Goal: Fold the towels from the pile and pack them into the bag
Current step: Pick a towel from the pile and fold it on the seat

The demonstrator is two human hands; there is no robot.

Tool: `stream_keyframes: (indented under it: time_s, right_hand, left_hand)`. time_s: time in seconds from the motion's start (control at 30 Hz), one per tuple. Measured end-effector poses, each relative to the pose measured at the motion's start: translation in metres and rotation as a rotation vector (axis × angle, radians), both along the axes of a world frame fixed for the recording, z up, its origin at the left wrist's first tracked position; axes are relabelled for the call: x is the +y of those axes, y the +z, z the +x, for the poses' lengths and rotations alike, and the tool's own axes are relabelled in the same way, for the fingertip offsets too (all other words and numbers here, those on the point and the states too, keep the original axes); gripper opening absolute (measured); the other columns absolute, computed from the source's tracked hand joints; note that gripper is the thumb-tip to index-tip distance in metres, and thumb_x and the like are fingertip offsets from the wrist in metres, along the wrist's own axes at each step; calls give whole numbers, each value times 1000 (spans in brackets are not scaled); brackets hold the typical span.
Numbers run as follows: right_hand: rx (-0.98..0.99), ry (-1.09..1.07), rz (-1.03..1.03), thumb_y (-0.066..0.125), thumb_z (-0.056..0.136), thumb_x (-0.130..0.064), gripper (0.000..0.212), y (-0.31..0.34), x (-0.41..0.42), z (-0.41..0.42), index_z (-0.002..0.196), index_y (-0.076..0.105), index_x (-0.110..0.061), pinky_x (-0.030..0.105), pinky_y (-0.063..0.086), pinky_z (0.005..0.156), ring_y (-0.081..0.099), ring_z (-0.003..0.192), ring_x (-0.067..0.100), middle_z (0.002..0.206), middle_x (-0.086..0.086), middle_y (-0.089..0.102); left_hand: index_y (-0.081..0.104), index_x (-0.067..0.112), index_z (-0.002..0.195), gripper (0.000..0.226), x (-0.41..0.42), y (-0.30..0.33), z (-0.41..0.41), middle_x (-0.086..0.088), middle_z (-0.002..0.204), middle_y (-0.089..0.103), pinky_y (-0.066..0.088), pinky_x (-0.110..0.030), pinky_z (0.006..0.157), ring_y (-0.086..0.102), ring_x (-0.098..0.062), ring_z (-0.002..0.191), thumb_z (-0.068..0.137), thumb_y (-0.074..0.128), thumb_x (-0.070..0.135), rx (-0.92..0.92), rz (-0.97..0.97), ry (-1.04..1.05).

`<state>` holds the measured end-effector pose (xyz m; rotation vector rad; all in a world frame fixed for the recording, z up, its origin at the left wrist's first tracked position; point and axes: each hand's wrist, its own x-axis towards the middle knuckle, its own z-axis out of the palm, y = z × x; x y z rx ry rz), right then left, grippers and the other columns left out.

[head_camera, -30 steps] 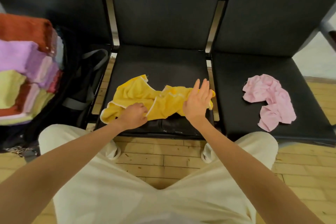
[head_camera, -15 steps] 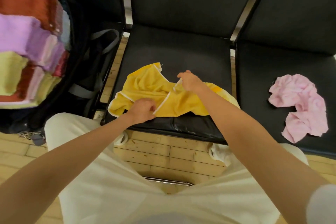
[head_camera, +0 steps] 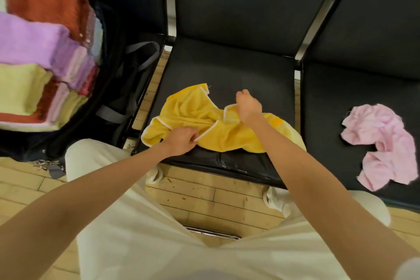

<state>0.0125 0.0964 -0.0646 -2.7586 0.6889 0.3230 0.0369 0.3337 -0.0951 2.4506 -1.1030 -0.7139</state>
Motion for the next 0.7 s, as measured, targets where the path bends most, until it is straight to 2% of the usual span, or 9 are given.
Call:
stream_keyframes:
  time_s: [0.03, 0.1, 0.2, 0.27, 0.37, 0.47, 0.53, 0.6, 0.7]
  right_hand:
    - [-154, -96, 52, 44, 92, 3, 19, 7, -1, -5, 109, 47, -5, 34, 39, 65, 59, 90, 31, 115, 14, 53]
    - [-459, -325, 212, 39, 96, -5, 4, 24, 1, -19, 96, 40, -8, 30, 34, 62, 53, 76, 22, 89, 9, 54]
    - [-745, -438, 329, 36, 99, -11, 10, 43, 6, -45, 90, 36, -10, 24, 28, 56, 44, 65, 13, 79, 6, 48]
    - [-812, -437, 344, 35, 100, -12, 11, 51, 11, -62, 89, 36, -11, 21, 31, 51, 40, 59, 9, 76, 5, 46]
    - [-914, -495, 375, 34, 101, -12, 13, 59, 16, -81, 88, 35, -13, 17, 32, 48, 36, 56, 7, 71, -1, 41]
    - [-1038, -597, 390, 35, 100, -10, 12, 73, 17, -97, 88, 36, -12, 14, 32, 48, 35, 54, 5, 69, -7, 38]
    - [-1103, -670, 375, 35, 100, -9, 12, 83, 15, -106, 88, 36, -12, 13, 32, 49, 35, 55, 5, 69, -7, 38]
    - [-1179, -753, 376, 36, 100, -10, 13, 91, 12, -113, 88, 35, -12, 14, 31, 49, 35, 55, 6, 69, -6, 38]
    - [-1244, -826, 366, 37, 100, -10, 12, 95, 13, -120, 88, 36, -10, 16, 32, 51, 36, 56, 6, 69, -6, 39]
  left_hand:
    - [53, 11, 80, 10, 0, 2, 0, -8, 80, 60, 42, -35, 66, 56, -24, 76, 88, 60, 11, 0, -1, 13]
    - [51, 11, 81, 9, 1, 7, 1, -7, 76, 58, 40, -34, 63, 55, -24, 73, 87, 59, 11, 3, -3, 31]
    - [49, 12, 80, 17, -1, 15, 0, 0, 70, 52, 37, -32, 60, 50, -19, 67, 89, 61, 19, -13, -12, 104]
    - [46, 12, 79, 21, -4, 19, -1, 4, 66, 46, 35, -31, 59, 48, -18, 67, 89, 62, 22, -51, 13, 172]
    - [43, 11, 83, 16, -7, 29, -2, 5, 65, 42, 35, -31, 58, 50, -20, 70, 91, 56, 18, -129, 76, 212]
    - [41, 10, 83, 13, -8, 46, -1, 1, 63, 42, 28, -32, 50, 45, -20, 62, 91, 50, 13, -235, 38, 292]
    - [41, 10, 84, 11, -9, 59, 5, -2, 64, 45, 30, -34, 53, 46, -23, 63, 90, 49, 14, -272, -12, 377]
    - [46, 9, 87, 11, -9, 71, 15, -6, 71, 54, 36, -35, 55, 55, -29, 69, 90, 51, 19, -256, -29, 432]
    - [50, 6, 87, 19, -8, 83, 26, -13, 86, 61, 41, -35, 61, 60, -33, 84, 94, 48, 24, -251, 78, 439]
